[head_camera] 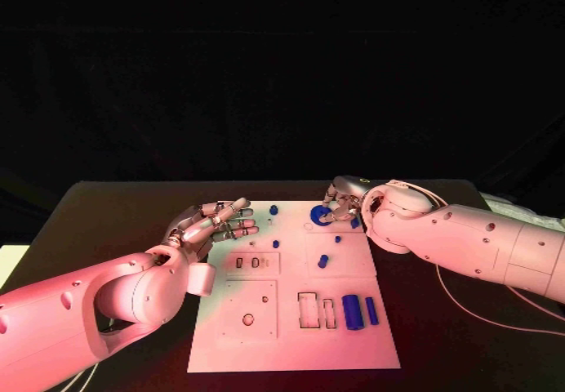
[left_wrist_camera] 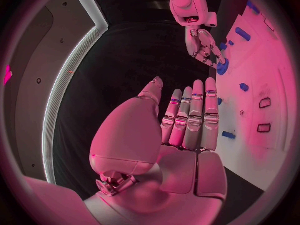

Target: Assemble the parts on the task board

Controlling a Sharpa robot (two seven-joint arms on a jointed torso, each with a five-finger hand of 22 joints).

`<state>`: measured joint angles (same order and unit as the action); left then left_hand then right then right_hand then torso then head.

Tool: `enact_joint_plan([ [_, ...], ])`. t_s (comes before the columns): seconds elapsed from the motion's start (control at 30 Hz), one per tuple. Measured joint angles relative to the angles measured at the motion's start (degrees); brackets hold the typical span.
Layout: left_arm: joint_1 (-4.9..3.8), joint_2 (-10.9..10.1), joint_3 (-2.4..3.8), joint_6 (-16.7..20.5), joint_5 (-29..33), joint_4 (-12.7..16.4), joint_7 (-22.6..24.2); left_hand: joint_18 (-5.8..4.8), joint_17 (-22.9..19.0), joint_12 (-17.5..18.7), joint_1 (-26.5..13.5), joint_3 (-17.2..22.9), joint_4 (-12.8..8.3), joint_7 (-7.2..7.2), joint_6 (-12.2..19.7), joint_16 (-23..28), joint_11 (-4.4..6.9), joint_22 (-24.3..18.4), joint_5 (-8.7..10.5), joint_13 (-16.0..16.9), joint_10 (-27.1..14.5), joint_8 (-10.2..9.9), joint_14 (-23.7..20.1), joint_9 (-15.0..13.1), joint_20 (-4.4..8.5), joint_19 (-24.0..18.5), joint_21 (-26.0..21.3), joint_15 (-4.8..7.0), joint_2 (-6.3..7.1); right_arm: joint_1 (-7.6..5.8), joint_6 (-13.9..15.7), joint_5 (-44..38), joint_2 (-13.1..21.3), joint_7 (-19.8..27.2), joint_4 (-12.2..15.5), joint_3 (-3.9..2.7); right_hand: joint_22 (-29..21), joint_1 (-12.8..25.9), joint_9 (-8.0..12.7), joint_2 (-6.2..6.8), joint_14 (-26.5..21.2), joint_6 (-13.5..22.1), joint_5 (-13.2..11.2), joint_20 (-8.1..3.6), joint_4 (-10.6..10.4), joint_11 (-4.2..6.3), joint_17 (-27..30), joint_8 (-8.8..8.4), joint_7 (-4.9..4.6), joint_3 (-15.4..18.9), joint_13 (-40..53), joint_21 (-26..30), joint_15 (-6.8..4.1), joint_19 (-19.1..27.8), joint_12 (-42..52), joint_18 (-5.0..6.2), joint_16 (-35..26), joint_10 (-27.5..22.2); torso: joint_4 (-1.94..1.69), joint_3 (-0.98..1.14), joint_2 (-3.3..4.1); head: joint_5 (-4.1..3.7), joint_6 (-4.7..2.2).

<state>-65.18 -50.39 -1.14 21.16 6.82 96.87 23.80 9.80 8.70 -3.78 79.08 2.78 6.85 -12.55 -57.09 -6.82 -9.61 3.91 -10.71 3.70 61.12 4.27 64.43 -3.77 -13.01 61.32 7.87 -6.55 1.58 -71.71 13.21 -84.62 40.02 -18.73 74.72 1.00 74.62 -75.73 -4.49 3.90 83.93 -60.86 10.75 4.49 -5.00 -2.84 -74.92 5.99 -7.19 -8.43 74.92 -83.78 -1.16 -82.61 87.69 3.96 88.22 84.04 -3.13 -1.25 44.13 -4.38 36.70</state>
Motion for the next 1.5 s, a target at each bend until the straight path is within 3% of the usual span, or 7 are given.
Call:
enact_joint_plan([
  [0.1,0.00,-0.02,0.00,0.01,0.00,0.03,-0.06,0.00,0.00,0.00,0.26,0.10,-0.10,0.00,0.00,0.00,0.00,0.00,0.00,0.00,0.00,0.00,0.00,0.00,0.00,0.00,0.00,0.00,-0.26,0.14,0.18,-0.96,-0.24,-0.49,0.16,-0.07,0.34,-0.54,-0.02,-0.53,0.10,-0.76,-0.71,-0.28,0.83,0.64,0.00,0.23,0.05,-1.17,0.00,-0.01,-0.49,-0.28,0.06,0.00,0.22,-0.04,0.01,0.02,0.01,-0.01,0.02],
  [0.3,0.00,-0.09,0.00,0.02,0.00,0.08,-0.17,0.00,0.06,0.00,0.30,0.15,-0.15,0.00,0.00,0.00,0.00,0.00,0.00,0.00,0.00,0.00,0.00,0.00,0.00,0.00,0.00,0.00,-0.30,0.38,0.91,-2.72,-0.30,-1.28,0.88,-0.09,0.33,-1.20,0.12,-1.18,0.02,-0.89,-1.01,-0.48,1.67,0.64,0.01,0.24,-0.07,-2.61,-0.01,-0.31,-0.83,-0.48,0.06,0.00,0.22,-0.04,0.01,0.00,0.01,-0.01,0.14],
  [0.43,0.00,-0.18,0.00,0.02,0.00,0.09,-0.21,0.00,0.05,0.00,0.30,0.15,-0.15,0.00,0.00,0.00,0.00,0.00,0.00,0.00,0.00,0.00,0.00,0.00,0.00,0.00,0.00,0.00,-0.30,0.68,2.05,-3.84,0.35,-1.79,2.67,0.08,0.33,-1.21,0.12,-1.17,0.10,-0.89,0.56,-0.48,1.84,1.05,0.01,0.24,-0.07,-3.36,-0.01,-0.32,-0.91,-0.48,0.05,-0.01,0.22,-0.04,-0.03,-0.02,0.01,0.01,0.08],
  [0.6,0.00,-0.35,0.00,0.02,0.00,0.09,-0.22,0.00,0.05,0.00,0.30,0.30,-0.30,0.00,0.00,0.22,0.00,0.00,0.00,0.00,0.00,0.00,0.00,0.00,0.00,0.00,-0.22,0.00,-0.30,0.90,3.30,-5.55,0.79,-2.38,6.26,0.20,0.33,-1.22,0.12,-1.16,0.10,-0.89,0.88,-0.69,1.85,1.05,0.01,0.24,-0.07,-3.37,-0.01,-0.32,-0.91,-0.69,0.29,0.00,0.22,-0.04,-0.05,-0.01,-0.02,0.32,0.00],
  [0.77,0.00,-0.46,0.00,0.02,0.00,0.03,-0.23,0.00,0.11,0.00,0.53,0.30,-0.30,0.00,0.00,0.22,0.00,0.00,-0.01,0.00,0.00,0.00,0.00,0.00,0.00,0.00,-0.22,0.00,-0.53,0.60,4.44,-7.37,-0.61,-2.83,7.70,0.14,0.32,-1.30,0.12,-1.08,0.10,-0.89,0.89,-0.69,1.84,1.04,0.01,0.24,-0.07,-3.38,-0.01,-0.55,-0.91,-0.69,0.29,0.00,0.22,-0.04,-0.06,-0.01,-0.04,0.54,-0.23],
  [1.03,0.00,-0.66,0.00,0.00,0.00,-0.50,-0.23,0.00,0.11,0.00,0.52,0.14,-0.46,0.00,0.00,0.22,0.00,0.00,-0.01,0.00,0.00,0.00,0.00,0.00,0.21,0.21,-0.21,0.00,-0.53,0.57,5.33,-9.64,-4.33,-3.29,7.22,0.18,0.32,-1.25,0.12,-1.11,0.09,-0.89,0.89,-0.69,1.67,1.04,-0.01,0.24,-0.06,-3.55,0.03,-0.55,-0.90,-0.69,0.29,-0.63,0.22,-0.04,-0.25,-0.02,0.03,0.86,-0.27],
  [1.5,0.00,-0.81,-0.01,-0.01,0.01,-0.71,-0.21,0.00,0.09,0.00,0.52,0.14,-0.46,0.00,0.00,0.22,0.00,0.00,-0.01,0.00,0.00,0.00,0.00,0.00,0.21,0.21,-0.21,0.00,-0.53,1.51,5.46,-10.95,-9.09,-3.37,3.84,0.54,0.31,-0.39,0.12,-1.19,0.09,-0.89,0.84,-0.90,1.44,1.04,-0.02,0.24,-0.07,-3.77,0.03,-0.55,-0.90,-0.89,0.28,-0.63,0.22,-0.04,-0.29,-0.02,0.13,1.27,0.05],
])
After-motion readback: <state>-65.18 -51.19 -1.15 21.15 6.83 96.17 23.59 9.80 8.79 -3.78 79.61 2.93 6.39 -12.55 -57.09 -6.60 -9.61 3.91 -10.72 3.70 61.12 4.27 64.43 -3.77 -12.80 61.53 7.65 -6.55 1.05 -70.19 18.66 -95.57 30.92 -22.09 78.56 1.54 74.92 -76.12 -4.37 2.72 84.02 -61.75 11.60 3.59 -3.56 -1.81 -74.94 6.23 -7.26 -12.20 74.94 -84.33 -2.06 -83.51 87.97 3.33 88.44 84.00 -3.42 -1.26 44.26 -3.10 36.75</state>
